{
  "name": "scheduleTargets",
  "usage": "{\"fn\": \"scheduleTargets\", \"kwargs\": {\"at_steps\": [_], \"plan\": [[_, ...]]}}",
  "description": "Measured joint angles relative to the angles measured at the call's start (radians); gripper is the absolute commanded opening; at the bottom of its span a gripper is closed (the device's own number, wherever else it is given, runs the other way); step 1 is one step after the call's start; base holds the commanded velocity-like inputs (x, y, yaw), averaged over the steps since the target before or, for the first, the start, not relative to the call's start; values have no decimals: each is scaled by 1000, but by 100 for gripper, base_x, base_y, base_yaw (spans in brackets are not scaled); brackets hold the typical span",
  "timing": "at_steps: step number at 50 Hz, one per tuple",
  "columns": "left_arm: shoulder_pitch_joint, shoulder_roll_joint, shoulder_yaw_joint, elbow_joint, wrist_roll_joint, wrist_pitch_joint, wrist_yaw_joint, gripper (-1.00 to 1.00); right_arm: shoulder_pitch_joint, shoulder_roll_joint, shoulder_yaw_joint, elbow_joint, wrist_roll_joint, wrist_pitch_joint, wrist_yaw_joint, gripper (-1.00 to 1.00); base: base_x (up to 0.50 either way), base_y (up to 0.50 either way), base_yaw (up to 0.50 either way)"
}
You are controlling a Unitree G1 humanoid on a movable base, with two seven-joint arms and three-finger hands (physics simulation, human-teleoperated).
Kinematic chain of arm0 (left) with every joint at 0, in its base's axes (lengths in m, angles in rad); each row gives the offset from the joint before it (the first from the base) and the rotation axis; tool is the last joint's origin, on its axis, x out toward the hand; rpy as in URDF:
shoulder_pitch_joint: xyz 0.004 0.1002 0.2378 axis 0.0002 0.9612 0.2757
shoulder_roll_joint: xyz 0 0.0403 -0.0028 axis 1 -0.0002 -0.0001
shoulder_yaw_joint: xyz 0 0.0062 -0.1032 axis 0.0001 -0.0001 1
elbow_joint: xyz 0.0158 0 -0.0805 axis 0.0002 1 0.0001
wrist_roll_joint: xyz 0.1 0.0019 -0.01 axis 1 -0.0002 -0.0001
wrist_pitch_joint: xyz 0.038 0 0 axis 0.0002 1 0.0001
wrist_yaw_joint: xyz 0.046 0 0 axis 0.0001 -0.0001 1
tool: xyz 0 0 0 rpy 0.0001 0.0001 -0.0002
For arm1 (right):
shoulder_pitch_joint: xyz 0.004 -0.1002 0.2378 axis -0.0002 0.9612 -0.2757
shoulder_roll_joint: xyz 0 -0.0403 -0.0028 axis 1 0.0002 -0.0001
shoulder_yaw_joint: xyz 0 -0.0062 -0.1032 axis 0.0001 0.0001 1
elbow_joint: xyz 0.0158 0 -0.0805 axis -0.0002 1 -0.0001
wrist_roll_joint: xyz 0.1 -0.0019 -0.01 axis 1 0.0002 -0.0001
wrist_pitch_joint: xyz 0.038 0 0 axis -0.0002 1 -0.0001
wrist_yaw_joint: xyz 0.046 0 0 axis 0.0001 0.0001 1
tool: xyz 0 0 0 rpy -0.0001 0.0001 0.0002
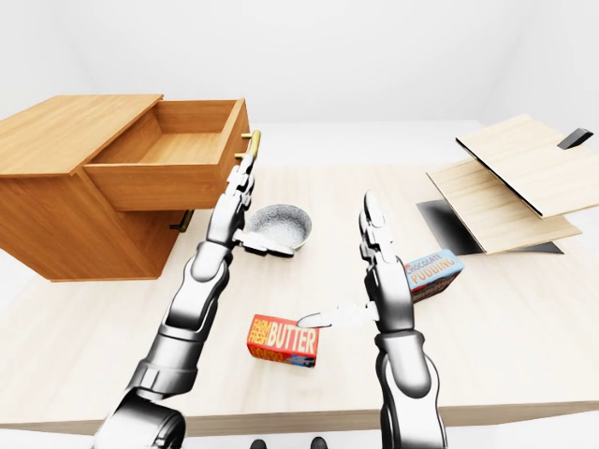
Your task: Close the top drawer of the cabinet.
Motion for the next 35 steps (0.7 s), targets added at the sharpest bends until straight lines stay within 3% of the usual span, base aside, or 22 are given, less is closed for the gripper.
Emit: {"fn": "scheduleTargets", "kwargs": {"at_steps": [12,21,27,35], "plan": [[-151,53,65,306,-46,-69,127,100,8,1,-8,2,2,0,4,100,0,0,0],[-177,99,105,373,-70,-99,181,100,16,2,-8,6,1,0,5,100,0,0,0],[-190,146,133,401,-92,-98,192,100,24,2,-11,11,3,0,8,100,0,0,0],[-193,212,167,400,-137,-73,187,100,32,3,-15,13,5,0,12,100,0,0,0]]}}
